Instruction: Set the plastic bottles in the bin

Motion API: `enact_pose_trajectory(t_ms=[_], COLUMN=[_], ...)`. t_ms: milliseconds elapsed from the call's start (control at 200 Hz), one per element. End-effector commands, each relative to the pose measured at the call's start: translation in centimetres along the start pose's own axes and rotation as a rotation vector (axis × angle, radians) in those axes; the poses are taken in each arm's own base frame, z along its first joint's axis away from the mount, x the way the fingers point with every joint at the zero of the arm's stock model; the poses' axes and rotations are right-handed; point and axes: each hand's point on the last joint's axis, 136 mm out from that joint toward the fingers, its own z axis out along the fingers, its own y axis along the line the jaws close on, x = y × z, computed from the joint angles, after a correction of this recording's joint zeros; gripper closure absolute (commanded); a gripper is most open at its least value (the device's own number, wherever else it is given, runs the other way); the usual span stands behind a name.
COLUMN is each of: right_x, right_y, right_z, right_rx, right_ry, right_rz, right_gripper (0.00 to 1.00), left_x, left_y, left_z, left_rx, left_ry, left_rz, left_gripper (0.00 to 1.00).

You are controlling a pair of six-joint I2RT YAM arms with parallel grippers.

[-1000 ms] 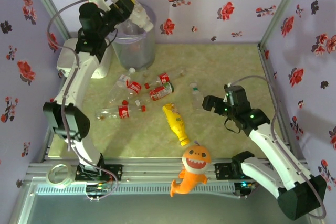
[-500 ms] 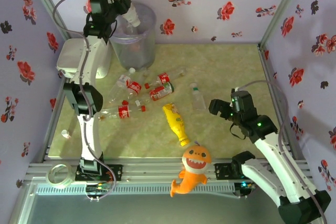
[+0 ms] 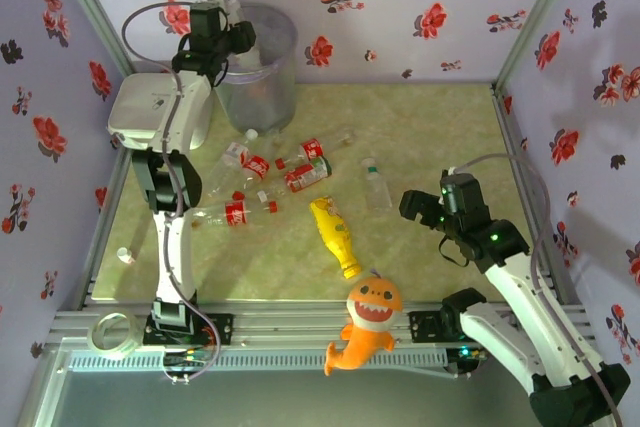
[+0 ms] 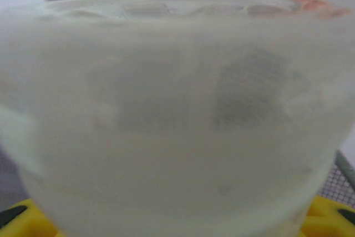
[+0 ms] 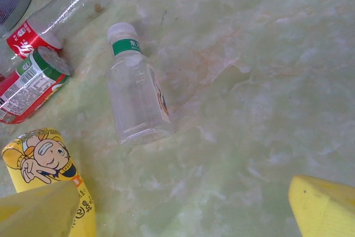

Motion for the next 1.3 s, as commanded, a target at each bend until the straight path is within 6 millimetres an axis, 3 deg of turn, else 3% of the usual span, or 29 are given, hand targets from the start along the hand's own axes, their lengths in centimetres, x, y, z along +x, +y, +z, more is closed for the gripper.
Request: enact_pose_trajectory(t_ms=[0, 230, 320, 510, 670, 875, 1120, 1295], right_x=[-0.3, -0.1, -0.1, 0.1, 0.5, 0.6, 0.1, -0.3], right_y=[-0.5, -0.8, -0.9, -1.2, -1.6, -1.9, -0.9, 0.2], right_z=[-0.1, -0.1, -0.1, 0.1, 0.3, 0.7, 1.9, 3.1], right_rx=[0.031, 0.043, 0.046, 0.061, 0.080, 0.110, 0.094, 0.111], right_ry=[-0.009, -0.002, -0.002, 0.004, 0.016, 0.033, 0.063, 0.092], right_rz=[-0.012, -0.016, -0.016, -0.022, -0.026, -0.042, -0.055, -0.097], right_gripper=[0.03, 0.03, 0.02, 0.03, 0.03, 0.03, 0.03, 0.03], left_x=[1.0, 2.6, 3.0, 3.6, 3.6, 2.9, 0.7, -2.8], left_y=[-0.4, -0.5, -0.6, -1.1, -1.4, -1.6, -2.7, -4.0], left_z=[0.4, 1.0, 1.1, 1.1, 0.8, 0.2, -1.7, -5.0], left_rx=[0.017, 0.023, 0.032, 0.060, 0.065, 0.068, 0.084, 0.104], left_ry=[0.027, 0.074, 0.088, 0.111, 0.115, 0.106, 0.071, 0.002], left_rz=[0.033, 0.041, 0.043, 0.041, 0.049, 0.054, 0.074, 0.097], left_gripper=[1.00, 1.00, 0.87, 0.49, 0.29, 0.12, 0.06, 0.05])
